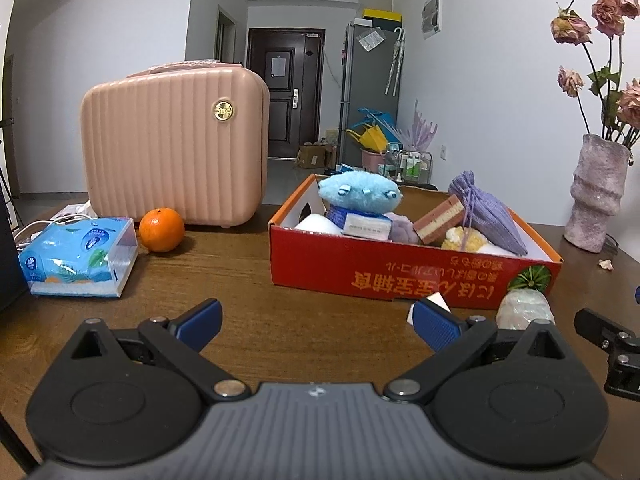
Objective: Organize soft objects
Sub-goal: 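Move both tools back from the box toward the remaining objects, then close the right gripper on the glittery translucent ball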
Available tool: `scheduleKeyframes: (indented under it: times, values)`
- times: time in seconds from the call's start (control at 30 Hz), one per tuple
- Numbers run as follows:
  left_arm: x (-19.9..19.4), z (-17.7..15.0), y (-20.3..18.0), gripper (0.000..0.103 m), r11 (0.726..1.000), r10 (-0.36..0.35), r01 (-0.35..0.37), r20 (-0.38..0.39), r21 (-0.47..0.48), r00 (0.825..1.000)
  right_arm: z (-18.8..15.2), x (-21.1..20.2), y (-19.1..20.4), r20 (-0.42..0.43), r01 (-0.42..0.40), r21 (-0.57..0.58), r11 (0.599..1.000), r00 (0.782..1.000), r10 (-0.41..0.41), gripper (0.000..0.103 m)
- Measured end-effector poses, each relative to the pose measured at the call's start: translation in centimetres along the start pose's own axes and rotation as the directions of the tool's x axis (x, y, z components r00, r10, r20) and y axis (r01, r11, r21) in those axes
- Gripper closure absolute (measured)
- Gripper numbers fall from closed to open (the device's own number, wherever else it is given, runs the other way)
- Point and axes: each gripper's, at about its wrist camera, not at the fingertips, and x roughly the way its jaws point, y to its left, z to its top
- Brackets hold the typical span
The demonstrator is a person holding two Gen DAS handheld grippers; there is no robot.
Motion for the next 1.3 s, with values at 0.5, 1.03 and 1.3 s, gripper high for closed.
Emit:
scheduleKeyframes:
  times: [0.5,1.03,1.3]
  values:
    - [0.7,-0.7,-0.2,0.000,1.000,-0.008,0.009,-0.044,0.018,0.999,-0.2,3.7,1.8,-0.162,0.058,0.026,0.998,0.985,-0.053,0.000]
    - [1.2,-0.8,0.0,0.000,1.000,-0.014,0.015,-0.065,0.008,0.998,0.5,8.9,3.0,-0.263,0.092,0.094,0.991,0.963,-0.065,0.005]
    - [1.4,-0.8,0.0,0.000,1.000,-0.012,0.012,-0.071,0.004,0.997,0.3,10.3,3.7,-0.319,0.069,0.068,0.995,0.947,-0.044,0.045]
